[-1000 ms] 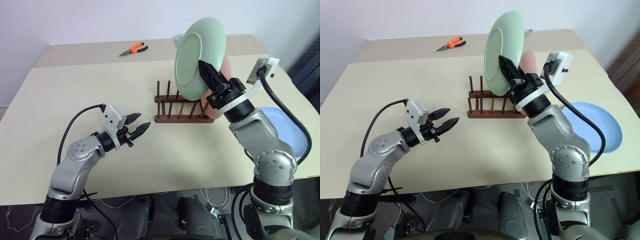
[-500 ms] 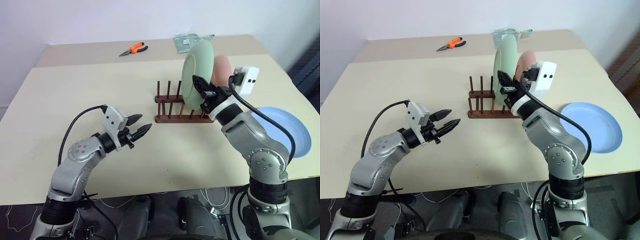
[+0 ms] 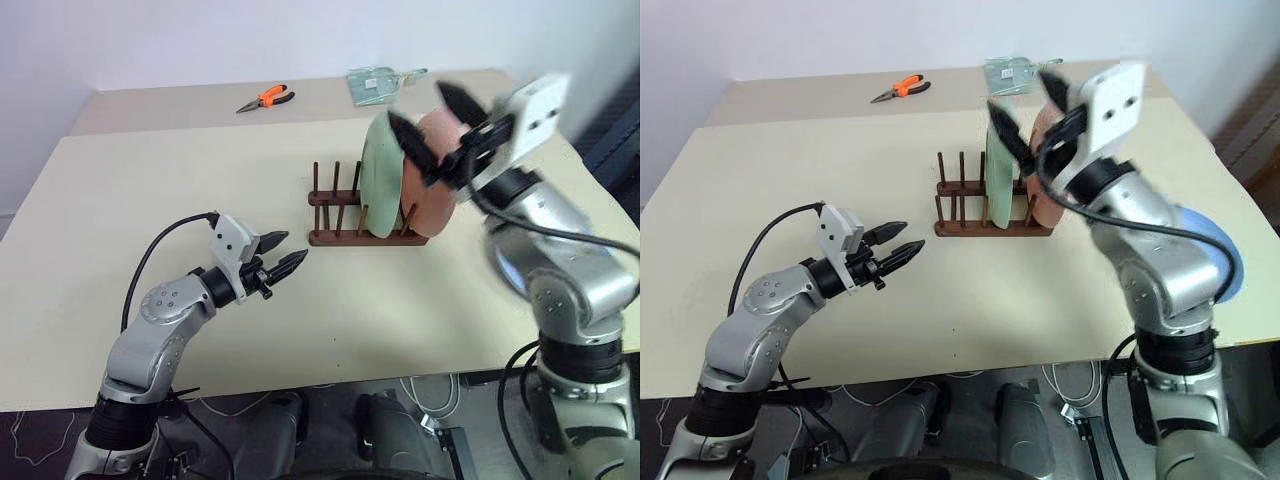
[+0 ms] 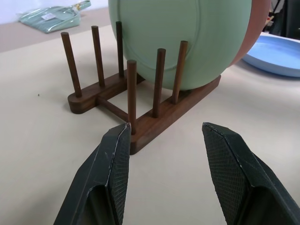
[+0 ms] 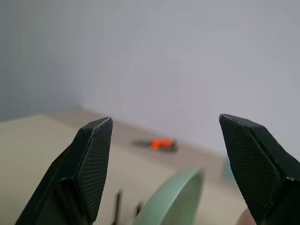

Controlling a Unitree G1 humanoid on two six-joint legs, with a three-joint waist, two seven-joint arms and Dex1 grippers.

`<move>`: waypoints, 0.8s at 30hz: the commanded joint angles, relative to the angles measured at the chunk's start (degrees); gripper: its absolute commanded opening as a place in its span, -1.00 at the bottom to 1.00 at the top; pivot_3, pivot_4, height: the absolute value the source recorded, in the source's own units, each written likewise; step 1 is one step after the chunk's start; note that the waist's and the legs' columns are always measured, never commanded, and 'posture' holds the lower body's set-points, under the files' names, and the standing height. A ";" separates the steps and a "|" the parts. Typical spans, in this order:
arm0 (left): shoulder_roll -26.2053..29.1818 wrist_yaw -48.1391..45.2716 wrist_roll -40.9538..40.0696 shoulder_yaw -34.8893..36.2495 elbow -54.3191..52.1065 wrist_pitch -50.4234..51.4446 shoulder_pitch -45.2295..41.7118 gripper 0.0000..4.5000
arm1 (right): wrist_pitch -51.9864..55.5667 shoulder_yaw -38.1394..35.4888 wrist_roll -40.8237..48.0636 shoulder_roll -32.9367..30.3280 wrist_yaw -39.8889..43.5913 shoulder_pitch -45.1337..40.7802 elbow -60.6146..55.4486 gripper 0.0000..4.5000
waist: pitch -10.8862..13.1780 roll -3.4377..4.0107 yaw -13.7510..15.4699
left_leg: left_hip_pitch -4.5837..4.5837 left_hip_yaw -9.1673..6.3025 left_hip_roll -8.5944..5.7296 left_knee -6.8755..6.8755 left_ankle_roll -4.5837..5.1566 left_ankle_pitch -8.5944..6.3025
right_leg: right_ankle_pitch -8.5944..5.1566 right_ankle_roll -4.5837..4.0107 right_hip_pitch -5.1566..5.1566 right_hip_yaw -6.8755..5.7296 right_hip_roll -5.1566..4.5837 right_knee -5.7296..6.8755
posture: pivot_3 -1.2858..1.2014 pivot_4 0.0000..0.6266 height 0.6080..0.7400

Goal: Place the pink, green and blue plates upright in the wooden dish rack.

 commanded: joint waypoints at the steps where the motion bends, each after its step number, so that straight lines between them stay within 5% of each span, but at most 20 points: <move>1: -0.09 -0.63 -0.64 -0.33 -1.96 -0.18 -0.54 0.10 | -1.05 -8.97 -1.41 -5.00 2.22 -0.31 4.59 0.75 | -0.01 -0.04 0.20 | -0.01 0.00 -0.02 0.02 0.00 0.00 | 0.00 0.00 0.02 -0.01 -0.02 -0.02 | 0.03 -0.52 0.83; 3: -0.20 -1.16 -0.61 -0.82 -1.36 -0.34 -0.91 0.10 | -0.89 -12.63 -4.88 -8.63 2.96 4.40 8.68 0.99 | -0.05 -0.10 0.55 | -0.01 0.00 -0.03 0.02 0.02 -0.01 | 0.00 0.00 0.05 -0.01 -0.04 -0.06 | 0.03 -0.52 0.83; 11: -0.43 -3.47 0.29 -2.94 1.07 -1.32 -2.71 0.10 | 4.81 -12.35 -8.94 -10.90 8.54 29.25 6.79 0.99 | -0.05 0.07 1.15 | 0.00 0.05 0.03 -0.02 0.04 -0.02 | -0.01 -0.03 -0.01 0.01 -0.06 0.02 | 0.03 -0.52 0.83; 18: -0.53 -4.21 0.60 -3.48 1.75 -1.67 -3.02 0.10 | 5.40 -7.33 -16.51 -8.06 5.53 37.11 8.65 0.99 | -0.10 0.18 1.26 | 0.01 0.10 0.03 0.07 0.04 -0.02 | -0.09 -0.17 0.02 0.05 -0.05 0.01 | 0.03 -0.52 0.83; 22: -0.53 -4.32 0.75 -3.55 1.86 -1.76 -3.06 0.10 | 4.57 -5.43 -21.49 -7.94 3.68 36.36 12.96 0.45 | -0.10 0.18 1.31 | 0.00 0.11 0.01 0.07 0.04 -0.02 | -0.08 -0.15 0.02 0.05 -0.06 -0.01 | 0.03 -0.52 0.83; 24: -0.45 -4.31 0.75 -3.49 1.73 -1.76 -2.97 0.10 | 3.91 -4.98 -23.09 -7.83 3.37 35.87 14.03 -0.03 | -0.10 0.18 1.30 | 0.00 0.10 0.01 0.06 0.03 -0.02 | -0.08 -0.14 0.02 0.05 -0.06 0.00 | 0.03 -0.52 0.83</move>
